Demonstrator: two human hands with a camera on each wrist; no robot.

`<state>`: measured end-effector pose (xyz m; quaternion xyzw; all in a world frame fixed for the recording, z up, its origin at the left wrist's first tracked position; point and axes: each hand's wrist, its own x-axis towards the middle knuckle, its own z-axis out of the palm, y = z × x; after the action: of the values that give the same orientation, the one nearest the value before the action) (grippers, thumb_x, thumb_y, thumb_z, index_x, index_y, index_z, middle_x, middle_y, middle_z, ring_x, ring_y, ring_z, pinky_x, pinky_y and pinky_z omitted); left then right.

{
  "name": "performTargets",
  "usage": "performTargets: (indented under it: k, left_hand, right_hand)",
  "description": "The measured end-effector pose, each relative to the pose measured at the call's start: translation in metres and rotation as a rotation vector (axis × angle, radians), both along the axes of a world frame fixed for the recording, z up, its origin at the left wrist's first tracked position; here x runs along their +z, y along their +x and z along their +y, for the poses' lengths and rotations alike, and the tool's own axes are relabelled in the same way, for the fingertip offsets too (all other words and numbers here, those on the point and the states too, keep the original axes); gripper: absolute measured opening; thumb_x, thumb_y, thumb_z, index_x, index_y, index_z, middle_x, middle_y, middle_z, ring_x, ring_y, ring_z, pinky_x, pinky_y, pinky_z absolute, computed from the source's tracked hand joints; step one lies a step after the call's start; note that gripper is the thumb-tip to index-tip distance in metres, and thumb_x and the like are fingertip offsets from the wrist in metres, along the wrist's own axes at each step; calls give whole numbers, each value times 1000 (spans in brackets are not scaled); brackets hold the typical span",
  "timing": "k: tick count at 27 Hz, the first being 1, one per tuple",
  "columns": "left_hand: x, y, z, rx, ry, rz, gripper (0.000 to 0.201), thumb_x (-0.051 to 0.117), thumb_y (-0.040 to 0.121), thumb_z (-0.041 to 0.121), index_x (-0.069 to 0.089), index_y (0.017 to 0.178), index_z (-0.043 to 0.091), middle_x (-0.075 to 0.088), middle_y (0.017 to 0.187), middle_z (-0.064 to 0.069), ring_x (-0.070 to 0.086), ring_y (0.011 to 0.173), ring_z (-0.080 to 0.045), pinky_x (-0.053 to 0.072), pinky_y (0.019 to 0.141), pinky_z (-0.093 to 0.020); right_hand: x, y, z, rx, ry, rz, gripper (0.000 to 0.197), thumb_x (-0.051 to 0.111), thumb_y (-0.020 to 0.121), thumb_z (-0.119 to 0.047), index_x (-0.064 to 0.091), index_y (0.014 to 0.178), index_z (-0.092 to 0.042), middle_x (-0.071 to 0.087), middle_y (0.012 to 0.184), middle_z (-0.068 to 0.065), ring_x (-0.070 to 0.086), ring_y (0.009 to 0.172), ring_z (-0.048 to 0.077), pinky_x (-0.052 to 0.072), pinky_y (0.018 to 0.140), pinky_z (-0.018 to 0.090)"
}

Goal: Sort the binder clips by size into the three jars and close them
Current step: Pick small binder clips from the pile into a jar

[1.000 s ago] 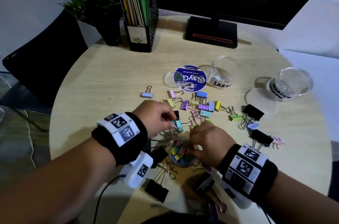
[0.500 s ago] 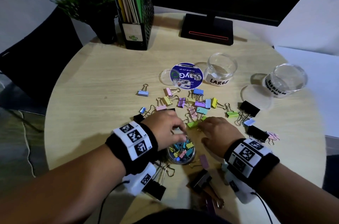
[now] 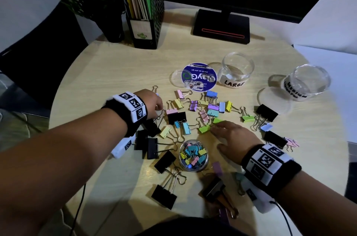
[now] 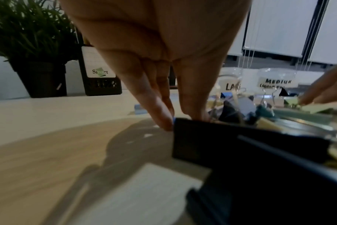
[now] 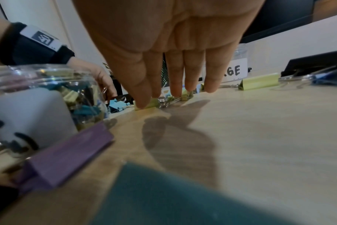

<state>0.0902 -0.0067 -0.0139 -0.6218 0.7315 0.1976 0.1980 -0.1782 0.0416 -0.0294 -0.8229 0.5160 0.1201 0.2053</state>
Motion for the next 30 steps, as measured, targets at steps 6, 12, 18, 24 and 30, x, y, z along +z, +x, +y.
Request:
performTargets:
  k: [6,12,18,24,30]
  left_hand:
    - [-7,-1,6,-2,-17,-59,16,58,88,25,66,102,20,62,107,0,54,99,-20,36,74,-24]
    - [-11,12,27,157,-90,60,14,62,85,23,68,96,17,68,100,-3,60,94,-22,47,77,-27]
    - [32,-19,56,501,-376,593,7,73,78,18,68,82,19,65,80,11,62,76,-6,46,70,-16]
    - [27,-77,100,242,-85,620,8,74,78,23,66,81,26,62,76,16,60,76,-1,47,70,-15]
    - [14,-69,104,105,-115,476,17,72,78,36,69,92,27,55,95,12,53,93,-8,44,84,-26]
  right_hand:
    - [3,-4,-3,-19,40,-14,49,53,88,-27,42,136,-34,40,143,-11,48,122,13,40,95,24]
    - [1,-17,11,-86,33,-2,39,50,90,-21,54,128,-25,51,136,-5,50,119,16,38,97,23]
    - [-1,-17,11,1,96,155,36,42,89,-18,60,120,-21,45,141,-5,48,122,18,44,98,32]
    - [-7,-14,13,9,100,221,38,41,88,-17,58,121,-21,49,136,-1,51,119,20,47,95,33]
    - [15,-6,29,-7,46,27,37,43,91,-22,54,126,-30,53,133,-7,52,117,17,46,93,30]
